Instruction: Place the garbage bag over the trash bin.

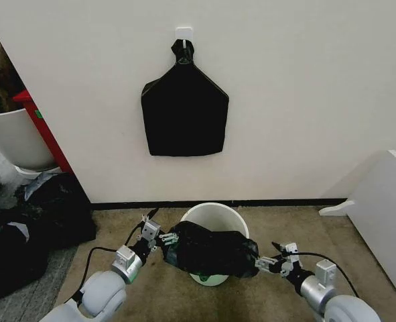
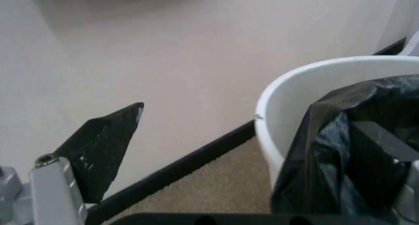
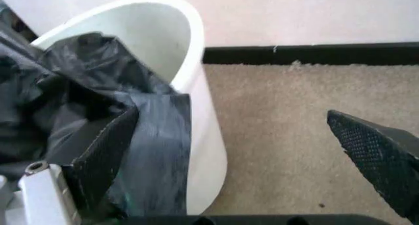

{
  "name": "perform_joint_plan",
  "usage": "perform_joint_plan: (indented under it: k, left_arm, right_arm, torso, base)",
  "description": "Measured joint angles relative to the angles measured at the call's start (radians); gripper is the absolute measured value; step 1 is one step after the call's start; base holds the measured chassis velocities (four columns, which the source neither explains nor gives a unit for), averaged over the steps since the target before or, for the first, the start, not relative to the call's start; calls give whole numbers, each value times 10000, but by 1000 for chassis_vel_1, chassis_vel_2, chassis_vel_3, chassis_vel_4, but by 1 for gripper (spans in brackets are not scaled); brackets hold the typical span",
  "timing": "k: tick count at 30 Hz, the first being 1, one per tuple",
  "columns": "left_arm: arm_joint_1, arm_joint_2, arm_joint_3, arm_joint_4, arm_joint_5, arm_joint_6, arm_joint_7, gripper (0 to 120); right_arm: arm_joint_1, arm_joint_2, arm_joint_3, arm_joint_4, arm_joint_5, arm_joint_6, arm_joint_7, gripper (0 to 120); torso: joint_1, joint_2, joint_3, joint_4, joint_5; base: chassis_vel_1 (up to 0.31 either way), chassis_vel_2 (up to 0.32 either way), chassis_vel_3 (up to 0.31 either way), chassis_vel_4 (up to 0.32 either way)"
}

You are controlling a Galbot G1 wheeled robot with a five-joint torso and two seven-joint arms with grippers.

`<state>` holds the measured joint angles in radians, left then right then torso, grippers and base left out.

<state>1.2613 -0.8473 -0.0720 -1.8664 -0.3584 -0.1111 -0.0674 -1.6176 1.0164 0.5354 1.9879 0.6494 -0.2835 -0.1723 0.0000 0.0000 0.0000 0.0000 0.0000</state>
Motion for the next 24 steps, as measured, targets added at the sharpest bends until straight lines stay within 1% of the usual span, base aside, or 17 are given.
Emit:
perform_joint_plan:
  k: [6, 12, 15, 18, 21, 24]
  left_arm:
    - [-301, 64, -14, 124, -191, -5, 33, 100]
    - [-436, 113, -39, 228, -304, -3, 122, 100]
    - [-436, 132, -51, 211, -303, 16, 161, 100]
    - [-377, 114, -52, 155, -295, 35, 173, 100]
    - [-312, 90, -44, 151, -257, 38, 182, 100]
    - [-309, 81, -30, 156, -237, 37, 187, 100]
  right_arm:
    - [499, -108, -13, -540, 64, 70, -12, 100]
    - [682, -53, 11, -934, 64, 196, -87, 100]
    - [464, 7, 165, -684, 237, 218, -63, 100]
    - [-195, 35, 430, 260, 764, 89, -72, 100]
    - [-593, 94, 221, 971, 885, -177, 10, 100]
    - [-535, 219, -5, 987, 648, -222, 56, 100]
  torso:
    - [0, 0, 0, -1, 0]
    - [0, 0, 1, 0, 2]
    - [0, 0, 1, 1, 4]
    - [0, 0, 0, -3, -4]
    - [0, 0, 0, -1, -3]
    - [0, 0, 0, 0, 0]
  base:
    - [0, 0, 0, 0]
    - [0, 0, 0, 0]
    - [0, 0, 0, 0]
    - [0, 0, 0, 0]
    - [0, 0, 0, 0]
    - [0, 0, 0, 0]
